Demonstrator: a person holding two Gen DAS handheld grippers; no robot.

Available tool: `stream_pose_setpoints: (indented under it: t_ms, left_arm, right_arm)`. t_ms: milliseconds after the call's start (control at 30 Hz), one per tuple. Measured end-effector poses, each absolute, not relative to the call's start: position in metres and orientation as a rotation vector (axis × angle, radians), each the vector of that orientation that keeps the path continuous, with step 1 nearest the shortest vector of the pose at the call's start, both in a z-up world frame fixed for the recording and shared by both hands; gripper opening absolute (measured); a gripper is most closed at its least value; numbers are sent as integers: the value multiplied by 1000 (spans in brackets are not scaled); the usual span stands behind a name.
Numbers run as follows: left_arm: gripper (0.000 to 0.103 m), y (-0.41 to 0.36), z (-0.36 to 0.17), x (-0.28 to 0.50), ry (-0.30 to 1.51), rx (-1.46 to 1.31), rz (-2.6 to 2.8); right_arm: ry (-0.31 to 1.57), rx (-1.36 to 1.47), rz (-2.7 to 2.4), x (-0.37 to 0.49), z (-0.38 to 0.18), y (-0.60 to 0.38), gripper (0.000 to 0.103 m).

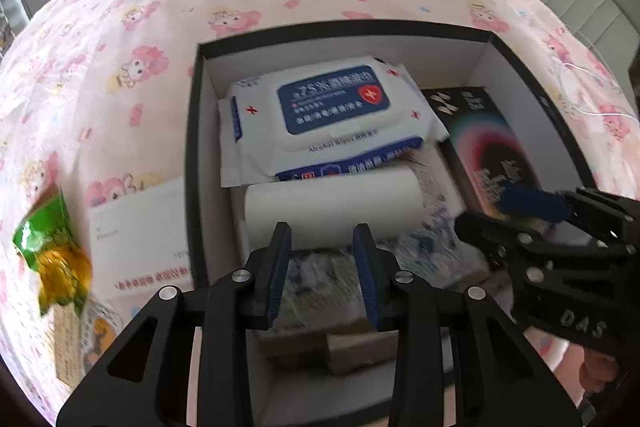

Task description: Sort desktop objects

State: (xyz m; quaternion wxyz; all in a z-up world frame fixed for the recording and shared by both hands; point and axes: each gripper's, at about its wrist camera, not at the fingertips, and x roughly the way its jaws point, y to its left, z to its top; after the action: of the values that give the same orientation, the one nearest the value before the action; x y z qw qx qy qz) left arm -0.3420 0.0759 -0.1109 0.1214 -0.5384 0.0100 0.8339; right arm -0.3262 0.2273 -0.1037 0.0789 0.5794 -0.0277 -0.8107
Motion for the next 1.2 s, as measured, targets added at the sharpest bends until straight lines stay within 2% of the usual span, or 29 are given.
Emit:
stream_pose_setpoints:
  t_ms: [100, 267, 667, 833, 1100, 1200]
  left_arm:
    - [33, 71, -105, -345, 36, -1519, 2457]
    - [33, 57, -96, -332, -86, -1482, 2437]
    - [34, 48, -86, -316, -156, -1457, 2460]
    - [35, 38, -78, -313, -148, -1446, 2483]
    - [36, 24, -44, -297, -246, -1348, 2523]
    - [42, 20, -22, -292, -261, -1294, 2558]
  right_arm:
    - [-80, 1735, -2421, -327, -105, 223, 50]
    - [-74, 1729, -2388, -328, -110, 213, 50]
    - [-57, 1768, -2399, -348, -122, 197, 50]
    - [-71, 1740, -2377, -327, -106, 197, 50]
    - [-129, 1634, -2421, -286, -52, 209, 50]
    - [-114, 1549, -2486, -266, -17, 208, 50]
